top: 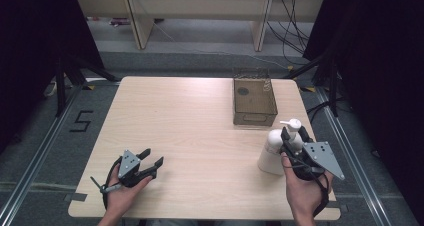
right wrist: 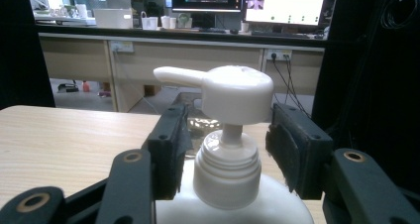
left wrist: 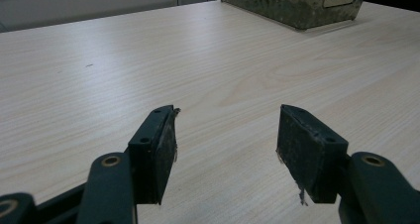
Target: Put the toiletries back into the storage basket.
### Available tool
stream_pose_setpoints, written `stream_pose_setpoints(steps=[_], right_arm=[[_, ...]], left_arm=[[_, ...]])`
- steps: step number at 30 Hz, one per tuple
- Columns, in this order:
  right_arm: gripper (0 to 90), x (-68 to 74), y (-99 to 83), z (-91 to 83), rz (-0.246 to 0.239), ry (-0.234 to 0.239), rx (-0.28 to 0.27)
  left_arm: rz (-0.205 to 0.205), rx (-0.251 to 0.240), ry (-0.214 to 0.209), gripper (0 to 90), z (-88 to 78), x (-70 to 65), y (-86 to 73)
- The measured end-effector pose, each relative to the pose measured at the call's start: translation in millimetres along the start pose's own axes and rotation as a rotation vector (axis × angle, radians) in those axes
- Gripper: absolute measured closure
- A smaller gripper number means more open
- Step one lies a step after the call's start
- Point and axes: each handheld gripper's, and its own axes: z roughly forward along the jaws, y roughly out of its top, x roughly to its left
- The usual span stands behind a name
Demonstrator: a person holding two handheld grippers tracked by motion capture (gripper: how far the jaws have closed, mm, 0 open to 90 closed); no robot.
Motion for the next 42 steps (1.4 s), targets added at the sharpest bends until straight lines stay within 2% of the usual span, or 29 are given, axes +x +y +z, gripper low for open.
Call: stream_pose_setpoints(steps=[1,2,3,6,7,10,11,12,13,15,21,24,29,30,34,36,39,40,41,42], right_arm=[[50.2,-0.1,0.4,1.1,-0.002,0.009,-0.005],[50.3,-1.9,1.4,1.7,-0.026,0.0,-0.011],[50.4,-0.6,1.9,1.8,-0.008,0.001,-0.004],[50.9,-0.3,3.1,2.2,-0.008,-0.005,0.005],[51.2,-1.4,3.4,3.1,-0.022,-0.004,-0.001],[51.9,-1.2,4.3,4.0,-0.018,-0.011,-0.002],[52.1,0.0,4.6,3.6,-0.001,-0.011,0.01],[52.3,-0.7,4.9,4.9,-0.014,-0.008,-0.001],[52.6,-1.1,5.6,4.6,-0.022,-0.011,0.013],[53.0,0.4,5.8,5.4,-0.003,-0.008,0.01],[55.9,-1.6,7.5,7.7,-0.035,-0.016,0.005],[58.8,0.2,7.6,7.9,-0.014,-0.017,0.008],[59.9,-0.1,7.8,7.6,-0.009,-0.023,0.014],[60.0,-0.5,7.6,8.2,-0.009,-0.02,0.004],[60.1,-1.7,9.4,7.4,0.014,-0.002,0.026],[60.2,-3.9,9.3,8.5,-0.008,0.0,0.013],[60.2,-4.1,11.1,8.8,0.008,0.018,0.019],[60.2,-4.3,12.1,8.7,0.003,0.011,0.005],[60.2,-3.3,12.9,9.1,0.017,0.021,0.002],[60.2,-4.4,14.7,8.3,0.002,0.018,0.006]], left_arm=[[0.0,-0.001,0.0,39.5,0.0,0.0,-0.1],[0.0,-0.001,0.0,39.5,0.0,0.0,-0.1],[0.0,-0.002,0.0,39.5,0.0,0.0,-0.1],[0.0,-0.002,-0.001,39.5,0.0,0.0,-0.1],[0.0,-0.002,-0.001,39.5,0.0,0.0,-0.1],[0.0,-0.001,-0.001,39.5,0.0,0.1,0.0],[0.0,-0.002,-0.001,39.5,0.0,0.0,-0.1],[0.0,-0.002,-0.001,39.5,0.0,0.0,-0.1],[0.0,-0.002,-0.001,39.5,0.0,0.0,-0.1],[0.0,-0.002,-0.001,39.5,0.0,0.0,-0.1],[-0.001,-0.001,-0.001,39.5,0.0,0.2,0.0],[-0.002,-0.001,-0.001,39.5,0.1,0.2,0.0],[0.001,-0.002,-0.002,39.5,0.0,0.0,-0.1],[0.001,-0.002,-0.002,39.5,0.0,0.0,-0.1],[0.004,-0.003,-0.002,39.6,0.2,-0.3,0.0],[0.004,-0.002,-0.002,39.6,0.3,-0.3,0.0],[0.004,0.001,-0.003,39.6,0.3,-0.2,0.1],[0.003,0.0,-0.003,39.6,0.2,-0.2,0.1],[0.003,0.0,-0.003,39.6,0.2,-0.2,0.1],[0.002,-0.001,-0.003,39.6,0.3,-0.3,0.0]])
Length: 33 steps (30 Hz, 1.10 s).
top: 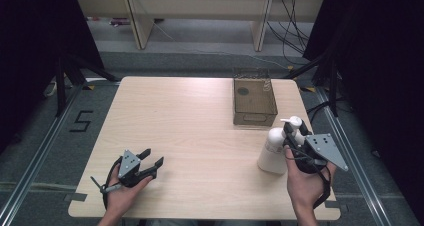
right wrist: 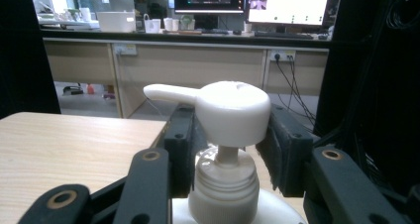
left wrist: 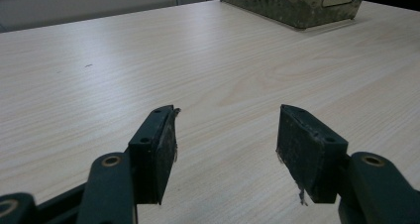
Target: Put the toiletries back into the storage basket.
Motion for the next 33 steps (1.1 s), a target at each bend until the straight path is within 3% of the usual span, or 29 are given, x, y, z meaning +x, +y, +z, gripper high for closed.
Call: stream_pose_setpoints(steps=[16,33], right_arm=[[60.2,1.0,22.6,9.5,0.021,0.051,-0.057],[60.3,-0.6,47.9,28.8,0.011,0.061,-0.092]], left_arm=[[-0.003,0.0,-0.002,39.5,-0.3,0.6,-0.1],[-0.004,0.0,-0.004,39.4,-0.4,1.0,0.0]])
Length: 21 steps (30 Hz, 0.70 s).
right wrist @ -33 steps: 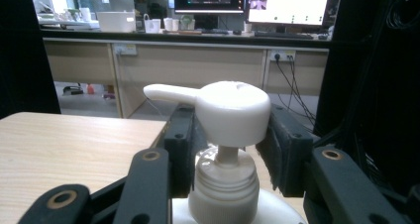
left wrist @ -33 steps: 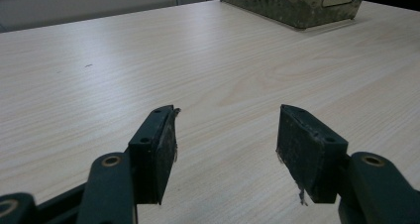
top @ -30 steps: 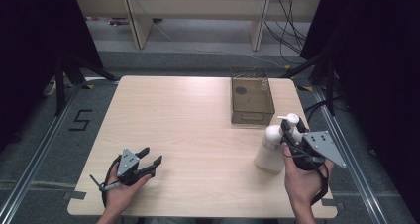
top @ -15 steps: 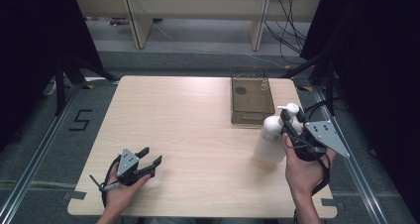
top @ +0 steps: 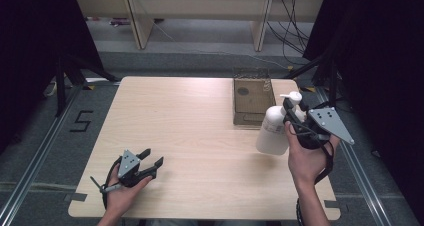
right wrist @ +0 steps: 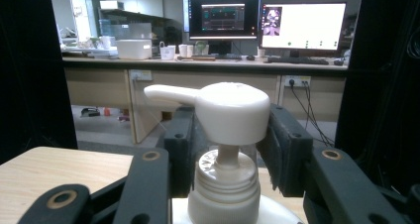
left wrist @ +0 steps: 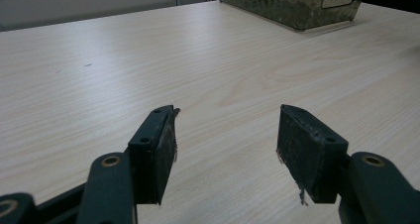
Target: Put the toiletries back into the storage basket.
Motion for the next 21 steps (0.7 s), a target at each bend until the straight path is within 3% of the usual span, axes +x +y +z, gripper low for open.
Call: stream_pose_setpoints(steps=[5,6,8,14,21], right_arm=[[60.3,-0.6,6.0,5.3,-0.017,0.001,-0.008],[60.3,0.5,7.1,6.1,0.001,0.001,-0.009],[60.3,-1.1,9.5,8.3,-0.015,-0.003,-0.018],[60.3,0.0,17.7,14.4,0.007,0.004,-0.028],[60.3,-1.5,24.9,24.3,-0.023,0.002,-0.053]], left_arm=[[-0.002,0.001,0.0,39.4,0.1,-0.2,0.1],[-0.002,0.0,0.001,39.4,0.2,-0.1,0.1],[-0.002,0.001,0.001,39.4,0.2,0.1,0.1],[-0.003,0.002,0.002,39.4,0.2,0.1,0.1],[-0.007,0.0,0.0,39.3,0.3,0.2,0.1]])
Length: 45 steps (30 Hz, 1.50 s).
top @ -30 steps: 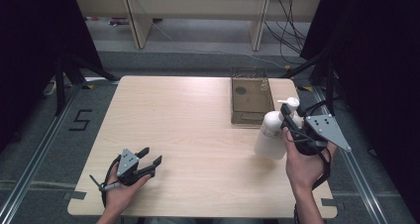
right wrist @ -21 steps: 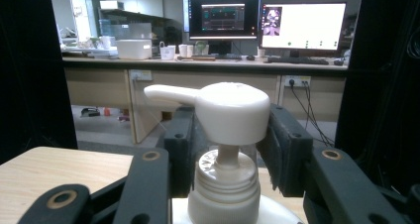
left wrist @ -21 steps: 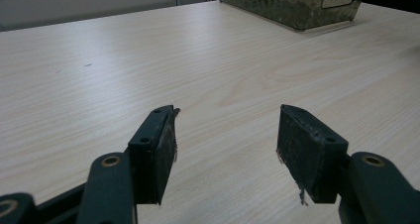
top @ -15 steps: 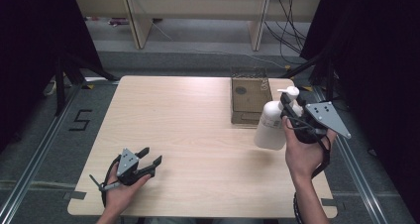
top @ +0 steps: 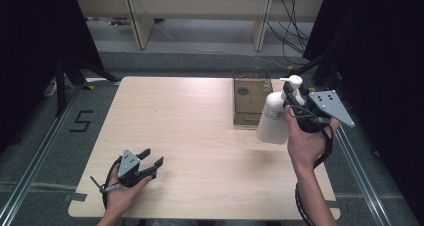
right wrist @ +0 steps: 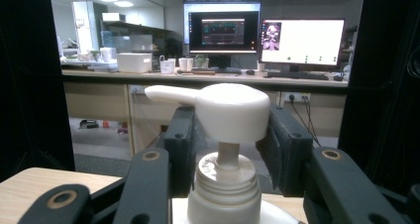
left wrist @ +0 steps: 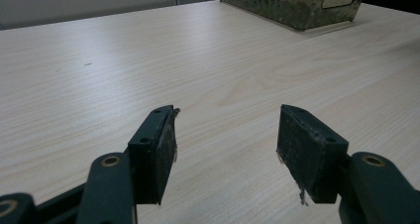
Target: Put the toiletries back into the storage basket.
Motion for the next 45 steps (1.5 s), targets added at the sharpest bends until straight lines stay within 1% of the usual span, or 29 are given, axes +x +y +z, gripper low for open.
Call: stream_pose_setpoints(steps=[2,3,5,6,8,9,10,11,14,15,16,17,19,20,21,22,28,31,32,36,37,40,41,42,43,45], right_arm=[[60.3,1.2,1.2,2.5,0.01,0.002,0.006],[60.3,0.8,1.5,4.2,0.002,0.001,-0.002],[60.3,1.4,3.7,6.8,0.014,0.005,0.005],[60.3,0.9,4.5,8.0,0.008,0.006,0.0],[60.3,1.1,5.7,9.2,0.012,0.004,-0.004],[60.3,0.4,7.8,11.5,-0.001,0.0,-0.006],[60.3,1.4,8.6,12.8,0.011,0.002,-0.009],[60.3,0.5,9.6,13.9,-0.003,0.002,-0.011],[60.3,1.3,13.6,18.0,0.004,-0.002,-0.011],[60.3,1.7,14.1,19.3,0.01,0.002,-0.021],[60.3,0.7,15.6,19.9,-0.004,-0.001,-0.018],[60.3,1.2,16.6,21.2,0.004,-0.001,-0.024],[60.3,0.6,19.0,23.7,-0.003,-0.001,-0.032],[60.3,1.3,19.9,24.0,0.004,0.001,-0.025],[60.3,2.2,20.5,25.5,0.016,0.001,-0.033],[60.3,1.5,21.4,26.9,0.004,0.002,-0.031],[60.2,2.3,24.4,35.5,0.01,0.002,-0.032],[60.3,1.6,24.9,38.1,0.001,-0.002,-0.029],[60.3,1.0,25.1,42.1,0.0,-0.004,-0.028],[60.3,0.4,25.6,48.1,0.008,-0.004,-0.022],[60.3,-0.8,25.8,50.4,0.0,-0.005,-0.022],[60.3,-1.3,26.2,55.3,0.011,-0.004,-0.018],[60.3,-2.2,26.4,56.7,0.003,-0.004,-0.018],[60.3,-1.8,26.4,58.2,0.015,-0.004,-0.018],[60.3,-2.9,26.6,59.6,0.005,-0.004,-0.016],[60.3,-3.8,26.7,62.3,0.01,-0.01,-0.015]], left_arm=[[-0.001,0.0,0.0,39.3,0.0,0.0,0.0],[-0.003,-0.001,0.0,39.3,0.0,0.0,0.0],[-0.003,-0.001,-0.001,39.3,0.1,0.1,0.0],[-0.004,-0.001,-0.001,39.3,0.1,0.1,0.0],[-0.004,-0.002,-0.001,39.3,0.1,0.1,0.0],[-0.005,-0.002,-0.001,39.3,0.2,0.1,0.0],[-0.004,-0.002,-0.002,39.3,0.2,0.1,0.0],[-0.004,-0.001,-0.001,39.2,0.1,0.1,0.0],[-0.006,-0.003,-0.002,39.2,0.2,0.0,0.0],[-0.005,-0.001,-0.002,39.2,0.1,0.2,0.0],[-0.005,-0.001,-0.002,39.2,0.2,0.3,0.0],[-0.004,0.0,-0.002,39.2,0.2,0.3,0.0],[-0.005,-0.001,-0.004,39.2,0.4,0.4,0.0],[-0.005,-0.001,-0.004,39.2,0.3,0.4,0.0],[-0.005,0.0,-0.003,39.2,0.2,0.3,0.0],[-0.005,-0.001,-0.003,39.2,0.2,0.3,0.0],[-0.005,0.001,-0.003,39.2,0.1,0.5,0.1],[-0.007,-0.006,-0.007,39.2,0.6,0.7,-0.2],[-0.004,0.002,-0.004,39.2,-0.1,0.8,0.1],[-0.005,0.002,-0.005,39.1,-0.1,0.9,0.1],[-0.006,0.002,-0.005,39.1,-0.1,0.9,0.1],[-0.008,0.0,-0.007,39.1,0.1,1.3,0.0],[-0.009,-0.001,-0.008,39.1,0.1,1.2,0.0],[-0.009,-0.001,-0.007,39.1,0.2,1.3,0.0],[-0.008,-0.001,-0.007,39.1,0.1,1.4,0.0],[-0.009,-0.001,-0.007,39.1,0.1,1.3,0.0]])
